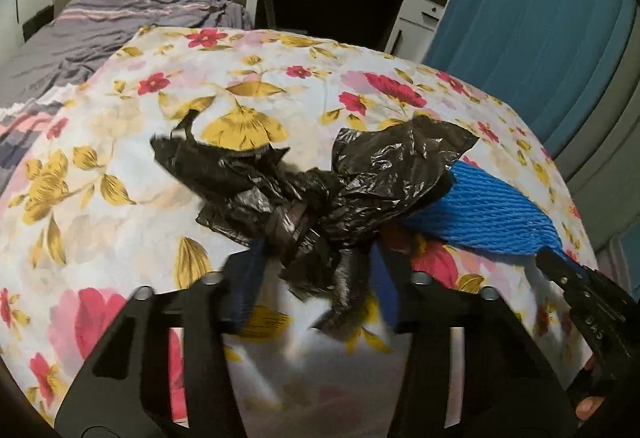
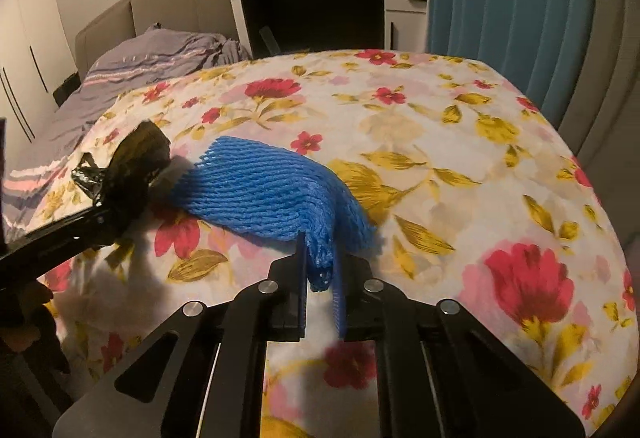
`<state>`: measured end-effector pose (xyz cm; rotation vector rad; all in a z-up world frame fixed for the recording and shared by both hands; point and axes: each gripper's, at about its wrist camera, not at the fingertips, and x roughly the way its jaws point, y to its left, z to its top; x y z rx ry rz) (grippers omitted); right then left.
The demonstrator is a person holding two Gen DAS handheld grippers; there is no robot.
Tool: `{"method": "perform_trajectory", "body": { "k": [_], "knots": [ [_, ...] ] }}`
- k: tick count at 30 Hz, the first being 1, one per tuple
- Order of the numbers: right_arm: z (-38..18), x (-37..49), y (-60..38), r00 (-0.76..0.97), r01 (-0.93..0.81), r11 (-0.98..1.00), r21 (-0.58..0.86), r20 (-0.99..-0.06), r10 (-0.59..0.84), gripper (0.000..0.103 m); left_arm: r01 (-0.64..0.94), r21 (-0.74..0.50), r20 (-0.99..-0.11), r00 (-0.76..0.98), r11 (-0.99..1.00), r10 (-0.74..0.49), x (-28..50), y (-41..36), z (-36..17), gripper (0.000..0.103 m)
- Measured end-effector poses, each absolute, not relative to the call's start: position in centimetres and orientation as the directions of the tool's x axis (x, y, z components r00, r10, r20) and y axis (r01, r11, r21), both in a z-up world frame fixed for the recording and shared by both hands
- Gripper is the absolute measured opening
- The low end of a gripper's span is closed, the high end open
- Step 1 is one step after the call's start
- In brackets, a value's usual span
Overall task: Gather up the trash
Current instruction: 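Grasp the blue mesh net with the right tool while the left tool grasps the black bag, then carry the blue net and black bag over the grey bin and open both tools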
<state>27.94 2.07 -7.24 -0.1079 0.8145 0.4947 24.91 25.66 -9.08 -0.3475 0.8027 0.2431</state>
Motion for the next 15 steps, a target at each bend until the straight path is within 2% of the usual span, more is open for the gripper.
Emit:
{"method": "perform_trajectory", "body": {
  "k": [3,5,15],
  "knots": [
    [-6.2,27.2,1.2,0.597,-0.462,0.882,0.092,-0.703,0.386,0.012,-0.322,-0.201,-0.728,0.681,0.925,0.079,24.7,25.1,-8.6,0.033],
    [-5.4,26.5,0.5,0.614,-0.464,0.882,0.084,-0.687,0.389,0.012,-0.31,-0.19,-0.719,0.69,0.931,0.083,24.2,24.6,-8.1,0.032],
    [-1.8,22.9,-4.3,0.682,-0.446,0.894,0.045,-0.63,0.372,0.011,-0.216,-0.124,-0.626,0.774,0.968,0.092,20.4,19.6,-3.5,0.031]
  ]
}}
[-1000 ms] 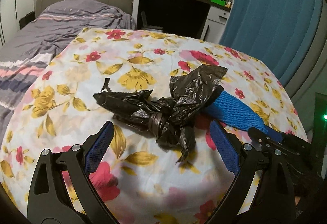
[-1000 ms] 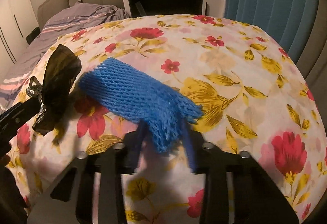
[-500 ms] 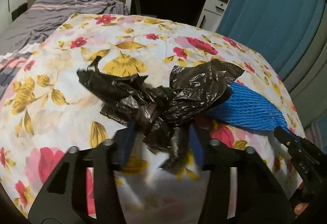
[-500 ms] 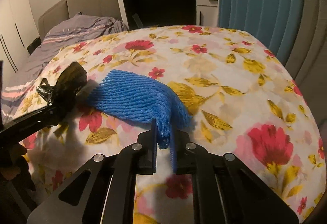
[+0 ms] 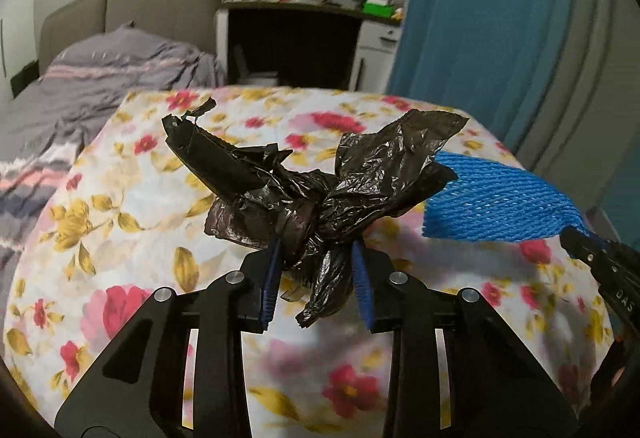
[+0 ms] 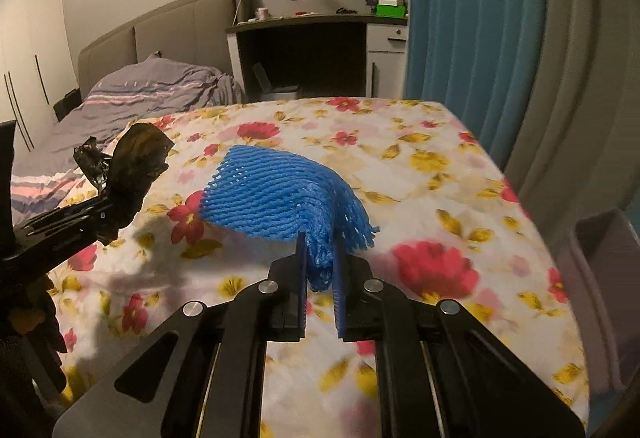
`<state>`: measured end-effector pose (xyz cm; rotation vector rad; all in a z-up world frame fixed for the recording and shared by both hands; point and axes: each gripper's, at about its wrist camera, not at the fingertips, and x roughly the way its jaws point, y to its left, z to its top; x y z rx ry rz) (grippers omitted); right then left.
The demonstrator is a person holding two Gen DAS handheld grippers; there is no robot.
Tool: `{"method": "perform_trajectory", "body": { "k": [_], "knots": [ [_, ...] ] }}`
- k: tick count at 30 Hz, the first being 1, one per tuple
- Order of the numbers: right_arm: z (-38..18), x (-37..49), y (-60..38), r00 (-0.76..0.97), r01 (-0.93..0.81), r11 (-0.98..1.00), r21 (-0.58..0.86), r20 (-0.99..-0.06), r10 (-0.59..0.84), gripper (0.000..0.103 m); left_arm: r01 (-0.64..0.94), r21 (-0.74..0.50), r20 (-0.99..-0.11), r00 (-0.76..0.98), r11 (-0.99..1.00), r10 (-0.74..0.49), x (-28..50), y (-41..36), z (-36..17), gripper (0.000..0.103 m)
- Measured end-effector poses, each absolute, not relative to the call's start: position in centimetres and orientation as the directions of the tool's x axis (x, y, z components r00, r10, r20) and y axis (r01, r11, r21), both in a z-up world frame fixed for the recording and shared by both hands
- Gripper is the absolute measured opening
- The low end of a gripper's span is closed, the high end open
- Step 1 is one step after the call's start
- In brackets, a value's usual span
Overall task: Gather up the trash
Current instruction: 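Carry the blue net and black bag over the grey bin and open both tools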
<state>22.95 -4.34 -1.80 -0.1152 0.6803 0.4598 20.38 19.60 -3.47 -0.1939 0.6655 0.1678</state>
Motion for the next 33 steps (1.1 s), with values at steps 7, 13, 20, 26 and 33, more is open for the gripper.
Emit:
{"method": "perform_trajectory", "body": {
  "k": [7,13,20,26,33],
  "knots": [
    [0.9,20.1,-8.4,0.716,-0.425,0.904,0.053,-0.591,0.372,0.012,-0.109,-0.113,-0.57,0.821,0.988,0.025,18.2,14.2,0.1,0.031],
    [2.4,17.7,-12.8,0.753,-0.386,0.921,0.051,-0.559,0.346,0.011,-0.007,-0.099,-0.54,0.84,0.995,-0.048,16.8,8.7,2.3,0.031],
    [2.6,16.8,-19.4,0.794,-0.283,0.958,0.051,-0.548,0.264,0.012,0.125,-0.107,-0.537,0.828,0.986,-0.163,17.2,1.1,3.4,0.031],
    [2.2,17.0,-25.8,0.825,-0.151,0.987,0.057,-0.543,0.157,0.012,0.259,-0.11,-0.54,0.795,0.96,-0.277,18.7,-7.1,3.6,0.031],
    [0.9,18.7,-31.7,0.83,0.001,0.999,0.035,-0.557,0.019,0.012,0.367,-0.161,-0.564,0.728,0.916,-0.39,21.4,-15.3,2.4,0.031]
  ]
}}
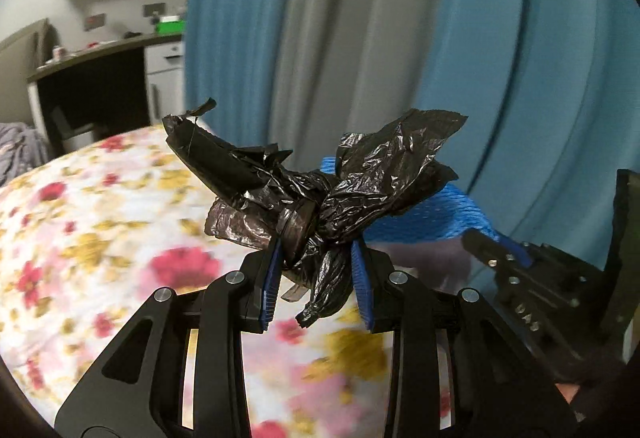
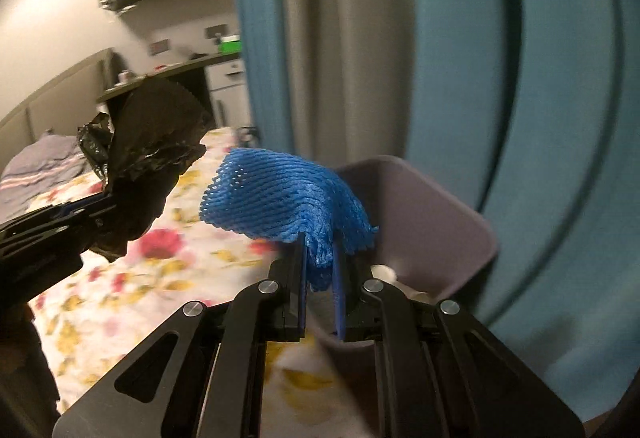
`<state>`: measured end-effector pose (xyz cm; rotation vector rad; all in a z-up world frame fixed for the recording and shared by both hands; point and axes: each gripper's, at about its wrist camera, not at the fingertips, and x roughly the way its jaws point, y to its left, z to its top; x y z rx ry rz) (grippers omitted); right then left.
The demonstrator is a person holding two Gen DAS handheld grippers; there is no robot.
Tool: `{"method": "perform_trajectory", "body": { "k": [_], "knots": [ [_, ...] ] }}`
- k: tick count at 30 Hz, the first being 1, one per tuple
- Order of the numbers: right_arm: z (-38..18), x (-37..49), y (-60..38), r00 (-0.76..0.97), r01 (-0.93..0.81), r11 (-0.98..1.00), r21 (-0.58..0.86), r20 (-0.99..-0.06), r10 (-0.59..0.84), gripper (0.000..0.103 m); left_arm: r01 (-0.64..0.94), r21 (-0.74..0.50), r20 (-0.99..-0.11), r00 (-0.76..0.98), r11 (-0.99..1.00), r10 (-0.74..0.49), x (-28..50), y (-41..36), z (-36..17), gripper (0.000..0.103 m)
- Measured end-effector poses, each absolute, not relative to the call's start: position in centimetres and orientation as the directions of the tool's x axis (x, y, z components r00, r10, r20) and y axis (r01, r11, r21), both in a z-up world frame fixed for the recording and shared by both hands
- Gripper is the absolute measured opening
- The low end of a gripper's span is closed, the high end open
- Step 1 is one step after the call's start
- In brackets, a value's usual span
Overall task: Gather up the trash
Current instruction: 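Carry the blue net and black bag over the grey bin and open both tools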
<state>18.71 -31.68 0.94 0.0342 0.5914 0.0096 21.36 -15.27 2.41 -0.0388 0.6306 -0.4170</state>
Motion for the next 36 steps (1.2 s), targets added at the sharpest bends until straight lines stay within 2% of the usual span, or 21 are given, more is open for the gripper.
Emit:
{"method": "perform_trajectory", "body": {
  "k": [5,14,17,19,21,22,23,25,27,30,32,35,36],
  "knots": [
    [-0.5,20.2,-33.8,0.814,0.089,0.996,0.004,-0.577,-0.07,0.012,0.405,-0.172,-0.585,0.692,0.898,-0.423,23.3,-19.3,1.2,0.031],
    [-1.9,21.8,-35.8,0.799,0.107,0.994,0.038,-0.598,-0.063,0.012,0.454,-0.24,-0.63,0.6,0.858,-0.494,27.2,-22.6,-1.6,0.032],
    [-2.2,22.0,-36.1,0.797,0.108,0.993,0.053,-0.602,-0.055,0.017,0.47,-0.282,-0.628,0.569,0.837,-0.531,28.3,-22.9,-2.4,0.036],
    [-2.5,22.1,-36.5,0.794,0.113,0.992,0.062,-0.606,-0.052,0.025,0.475,-0.306,-0.623,0.555,0.825,-0.551,28.7,-22.9,-2.7,0.046],
    [-2.6,22.1,-36.8,0.794,0.119,0.991,0.067,-0.605,-0.055,0.04,0.466,-0.31,-0.618,0.564,0.829,-0.548,29.2,-22.4,-2.8,0.068],
    [-2.6,22.0,-36.9,0.795,0.123,0.99,0.07,-0.605,-0.056,0.041,0.457,-0.315,-0.614,0.57,0.832,-0.546,29.3,-22.1,-2.9,0.072],
    [-2.7,22.1,-37.1,0.793,0.127,0.989,0.072,-0.606,-0.057,0.042,0.45,-0.318,-0.609,0.577,0.835,-0.543,29.3,-21.8,-2.9,0.074],
    [-2.7,22.0,-37.3,0.792,0.134,0.988,0.078,-0.608,-0.059,0.05,0.433,-0.309,-0.608,0.594,0.847,-0.526,29.2,-21.4,-2.9,0.078],
    [-2.6,21.7,-37.4,0.798,0.14,0.986,0.087,-0.6,-0.061,0.069,0.401,-0.283,-0.607,0.629,0.872,-0.486,29.0,-20.7,-2.8,0.085],
    [-2.2,21.1,-37.2,0.813,0.14,0.986,0.088,-0.578,-0.064,0.083,0.347,-0.222,-0.589,0.697,0.911,-0.409,28.4,-19.1,-2.3,0.091],
    [-2.0,20.7,-36.8,0.822,0.134,0.987,0.085,-0.566,-0.062,0.088,0.305,-0.189,-0.574,0.737,0.933,-0.357,27.4,-17.6,-2.1,0.095],
    [-1.7,20.3,-35.9,0.831,0.131,0.989,0.072,-0.551,-0.071,0.09,0.249,-0.147,-0.559,0.777,0.957,-0.288,25.9,-15.6,-1.8,0.097],
    [-1.6,20.2,-35.6,0.833,0.13,0.989,0.065,-0.548,-0.074,0.095,0.234,-0.13,-0.554,0.789,0.963,-0.267,24.9,-15.1,-1.7,0.097]
  ]
}}
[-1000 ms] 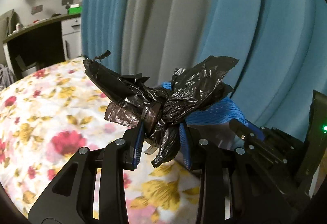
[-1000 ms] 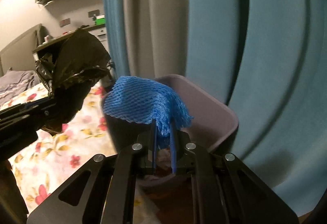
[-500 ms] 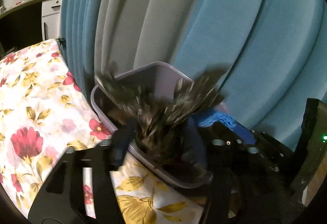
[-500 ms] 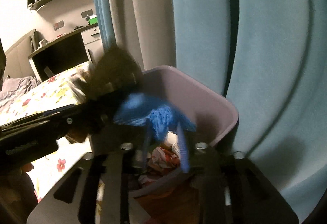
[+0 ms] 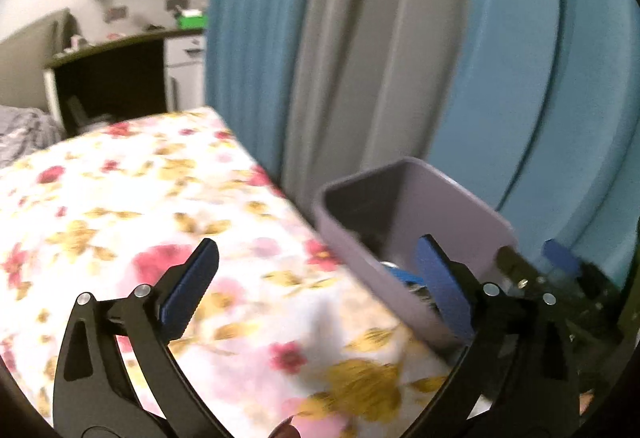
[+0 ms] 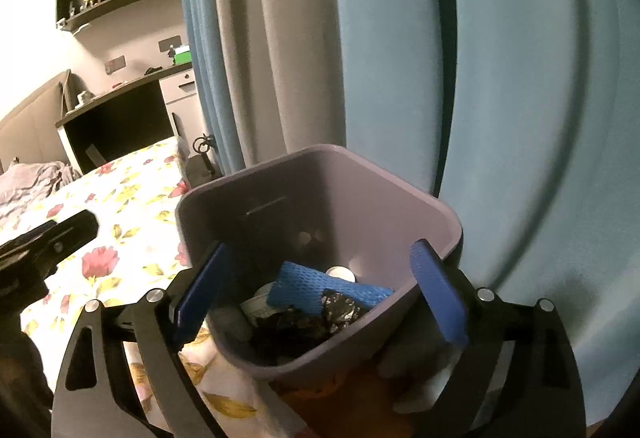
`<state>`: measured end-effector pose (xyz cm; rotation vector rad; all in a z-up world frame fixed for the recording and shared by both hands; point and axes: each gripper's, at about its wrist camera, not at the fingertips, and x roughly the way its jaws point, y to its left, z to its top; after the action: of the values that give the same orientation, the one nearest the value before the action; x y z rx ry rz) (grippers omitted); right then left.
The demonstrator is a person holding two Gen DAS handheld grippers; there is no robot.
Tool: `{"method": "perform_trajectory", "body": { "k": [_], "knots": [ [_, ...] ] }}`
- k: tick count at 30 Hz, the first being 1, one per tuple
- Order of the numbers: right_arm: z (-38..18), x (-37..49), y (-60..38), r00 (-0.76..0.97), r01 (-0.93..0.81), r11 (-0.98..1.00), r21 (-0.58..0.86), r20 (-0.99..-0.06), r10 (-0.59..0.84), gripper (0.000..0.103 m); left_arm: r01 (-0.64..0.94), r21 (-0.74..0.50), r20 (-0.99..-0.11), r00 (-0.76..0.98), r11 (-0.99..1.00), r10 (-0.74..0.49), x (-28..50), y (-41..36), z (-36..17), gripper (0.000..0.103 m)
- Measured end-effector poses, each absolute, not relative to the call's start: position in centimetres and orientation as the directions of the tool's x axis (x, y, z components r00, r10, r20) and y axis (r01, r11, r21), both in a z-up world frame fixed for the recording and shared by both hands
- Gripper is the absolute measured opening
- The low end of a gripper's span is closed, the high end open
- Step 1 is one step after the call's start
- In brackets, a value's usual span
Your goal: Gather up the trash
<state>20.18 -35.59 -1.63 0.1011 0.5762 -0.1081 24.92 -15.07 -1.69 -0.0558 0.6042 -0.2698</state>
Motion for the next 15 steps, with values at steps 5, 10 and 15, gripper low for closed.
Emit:
{"method": "perform_trajectory", "body": {
  "k": [5,10,15],
  "knots": [
    [-0.9,19.1,-33.4,0.851,0.104,0.994,0.035,-0.52,-0.071,0.097,0.151,-0.067,-0.524,0.836,0.986,-0.163,21.8,-12.6,-1.1,0.097],
    [-0.1,17.1,-31.1,0.87,0.073,0.997,0.015,-0.49,-0.056,0.097,0.096,-0.056,-0.515,0.85,0.994,-0.111,19.1,-10.4,-0.4,0.097],
    [0.7,14.5,-29.0,0.886,0.043,0.999,0.011,-0.462,-0.033,0.097,0.048,-0.01,-0.492,0.87,0.999,-0.047,15.0,-8.6,0.4,0.097]
  ]
}}
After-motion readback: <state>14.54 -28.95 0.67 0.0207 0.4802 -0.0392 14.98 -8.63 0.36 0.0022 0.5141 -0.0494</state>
